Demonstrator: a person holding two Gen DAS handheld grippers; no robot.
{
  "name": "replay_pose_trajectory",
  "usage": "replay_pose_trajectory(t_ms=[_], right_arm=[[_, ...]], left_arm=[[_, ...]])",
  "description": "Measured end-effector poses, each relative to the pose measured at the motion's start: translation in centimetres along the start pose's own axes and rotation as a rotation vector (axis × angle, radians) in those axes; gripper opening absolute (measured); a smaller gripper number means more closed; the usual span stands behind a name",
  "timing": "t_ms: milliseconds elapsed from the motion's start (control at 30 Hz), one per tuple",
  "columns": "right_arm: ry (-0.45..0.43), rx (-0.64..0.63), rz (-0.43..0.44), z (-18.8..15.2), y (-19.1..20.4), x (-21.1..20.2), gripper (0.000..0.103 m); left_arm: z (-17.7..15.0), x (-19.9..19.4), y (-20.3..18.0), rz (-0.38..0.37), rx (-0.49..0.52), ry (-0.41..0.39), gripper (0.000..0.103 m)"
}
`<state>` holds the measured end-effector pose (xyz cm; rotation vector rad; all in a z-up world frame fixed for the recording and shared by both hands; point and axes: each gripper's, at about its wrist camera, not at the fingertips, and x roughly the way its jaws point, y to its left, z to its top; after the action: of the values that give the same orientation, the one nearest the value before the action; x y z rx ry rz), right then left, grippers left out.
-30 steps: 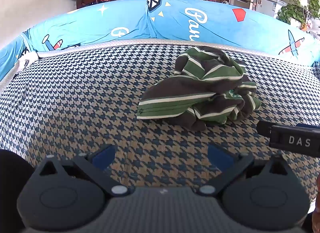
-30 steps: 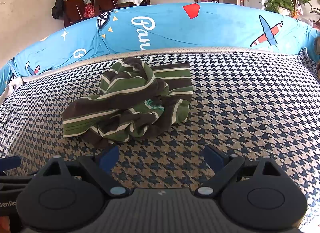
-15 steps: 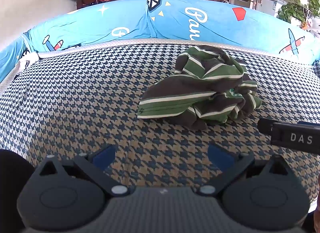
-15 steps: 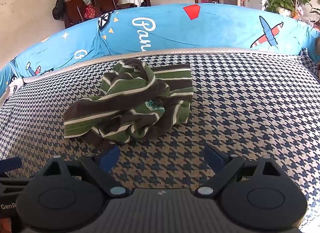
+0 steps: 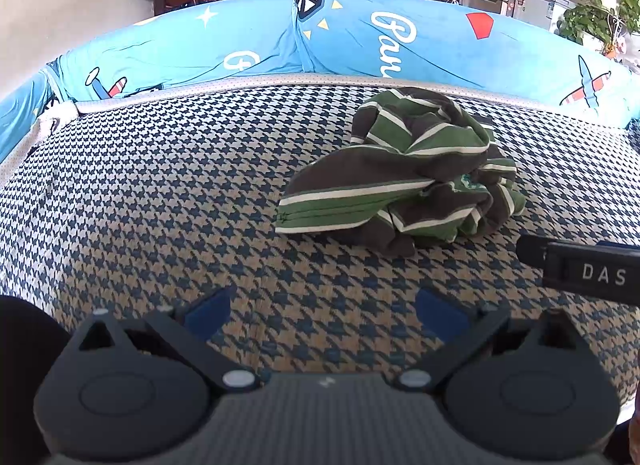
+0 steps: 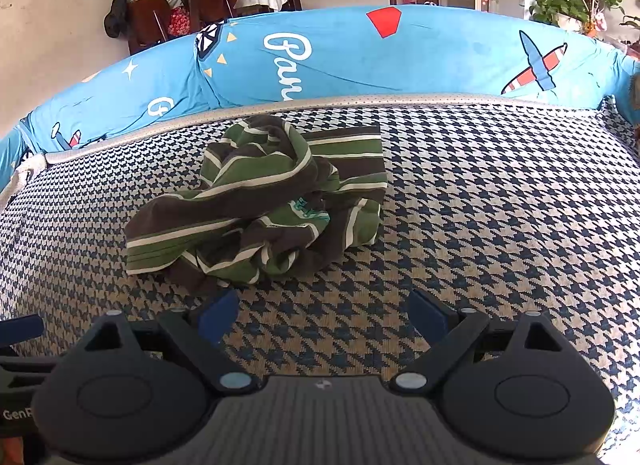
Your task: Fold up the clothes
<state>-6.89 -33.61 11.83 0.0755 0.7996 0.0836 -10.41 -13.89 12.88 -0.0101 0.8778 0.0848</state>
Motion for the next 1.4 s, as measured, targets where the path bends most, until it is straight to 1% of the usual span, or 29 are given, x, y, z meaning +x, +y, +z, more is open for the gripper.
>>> replay_pose_trajectory(t_ms=[200, 300, 367, 467, 633, 733, 900, 1033, 1200, 1400], right_arm=[[-0.024, -0.020, -0.015, 0.0, -0.1, 0.0, 0.092], [-0.033, -0.022, 0.024, 0.0, -0.3, 0.1, 0.092], [-0.026, -0.017, 0.056, 0.0, -0.4, 0.3, 0.097], [-0.018, -0.003, 0.077, 0.0, -0.4, 0.5, 0.098], [-0.052, 0.003, 0.052, 0.3, -0.3, 0.6, 0.102], [-0.064, -0.010, 0.065, 0.7, -0.2, 0.9, 0.103], [-0.057, -0.031, 0.052, 2.0, -0.1, 2.3, 0.103], [-0.054, 0.024, 0.030, 3.2, -0.8, 3.7, 0.103], [-0.054, 0.124, 0.077, 4.7, -1.7, 4.9, 0.103], [-0.051, 0.152, 0.100, 6.2, -1.5, 6.2, 0.103]], left_arm=[[-0.2, 0.6, 0.2, 0.008, -0.003, 0.013, 0.103], [-0.4, 1.2, 0.5, 0.013, -0.006, 0.021, 0.103], [-0.5, 1.7, 0.8, 0.016, -0.015, 0.028, 0.103], [-0.6, 2.5, 1.3, 0.021, -0.027, 0.040, 0.103], [-0.9, 3.9, 2.0, 0.020, -0.046, 0.058, 0.103], [-0.9, 4.6, 2.4, 0.018, -0.049, 0.065, 0.103], [-0.4, 5.4, 2.7, 0.000, -0.055, 0.060, 0.103], [0.3, 6.1, 2.6, -0.008, -0.047, 0.060, 0.103], [1.3, 7.0, 2.6, -0.013, -0.033, 0.060, 0.103], [2.2, 8.1, 2.4, -0.023, 0.010, 0.066, 0.103]])
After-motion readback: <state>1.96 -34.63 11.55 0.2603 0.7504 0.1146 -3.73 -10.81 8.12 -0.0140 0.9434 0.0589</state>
